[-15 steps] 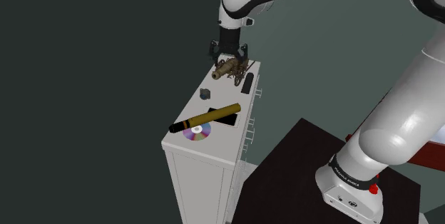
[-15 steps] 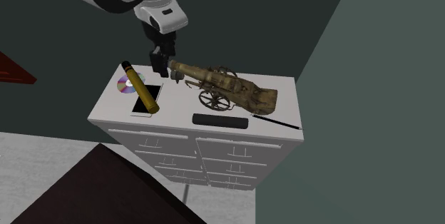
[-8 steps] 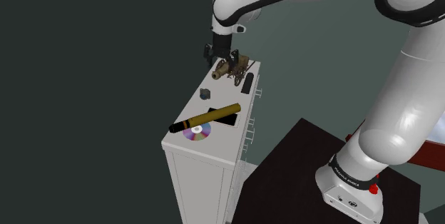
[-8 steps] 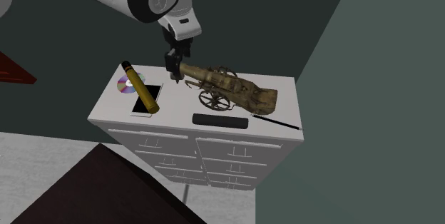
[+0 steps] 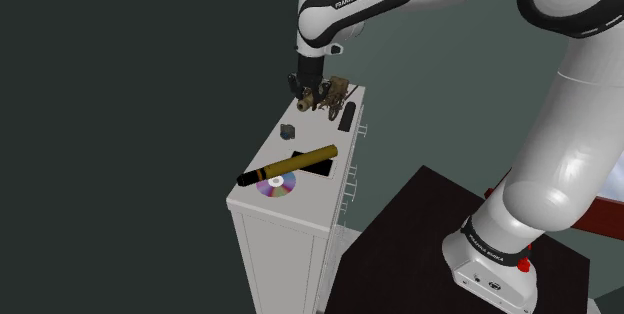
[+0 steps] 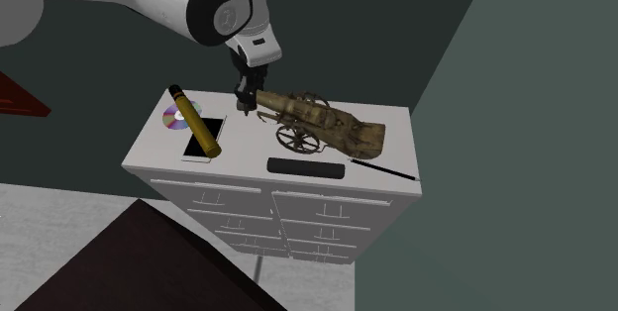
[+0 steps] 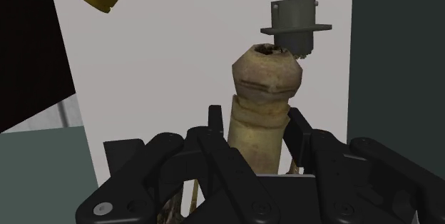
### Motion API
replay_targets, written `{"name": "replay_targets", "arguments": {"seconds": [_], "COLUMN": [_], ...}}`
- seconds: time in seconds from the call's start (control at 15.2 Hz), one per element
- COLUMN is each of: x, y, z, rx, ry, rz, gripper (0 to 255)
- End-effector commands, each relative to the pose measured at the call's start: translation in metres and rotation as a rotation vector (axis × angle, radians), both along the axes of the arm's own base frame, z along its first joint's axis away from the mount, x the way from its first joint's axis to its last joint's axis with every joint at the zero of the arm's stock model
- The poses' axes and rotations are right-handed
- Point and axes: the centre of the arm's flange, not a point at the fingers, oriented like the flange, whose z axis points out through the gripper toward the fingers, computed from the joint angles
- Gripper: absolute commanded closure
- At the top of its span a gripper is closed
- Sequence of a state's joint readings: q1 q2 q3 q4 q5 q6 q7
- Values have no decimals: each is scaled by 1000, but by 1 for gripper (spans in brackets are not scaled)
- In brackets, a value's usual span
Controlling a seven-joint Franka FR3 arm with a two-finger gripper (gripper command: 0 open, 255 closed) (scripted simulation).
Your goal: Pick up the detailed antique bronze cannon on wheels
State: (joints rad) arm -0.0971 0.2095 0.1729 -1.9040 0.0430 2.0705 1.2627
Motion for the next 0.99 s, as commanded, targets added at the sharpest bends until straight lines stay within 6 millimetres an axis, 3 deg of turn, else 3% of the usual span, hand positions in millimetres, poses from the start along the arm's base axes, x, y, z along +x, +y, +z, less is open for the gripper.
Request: {"name": "replay_targets", "arguments": {"seconds": [0.0,0.46,0.92], "x": [0,0,0], "y": [0,0,0], "z": [0,0,37], "rx": [0,0,0], "ry": [0,0,0], "rz": [0,0,0], "gripper": [255,255,255]}}
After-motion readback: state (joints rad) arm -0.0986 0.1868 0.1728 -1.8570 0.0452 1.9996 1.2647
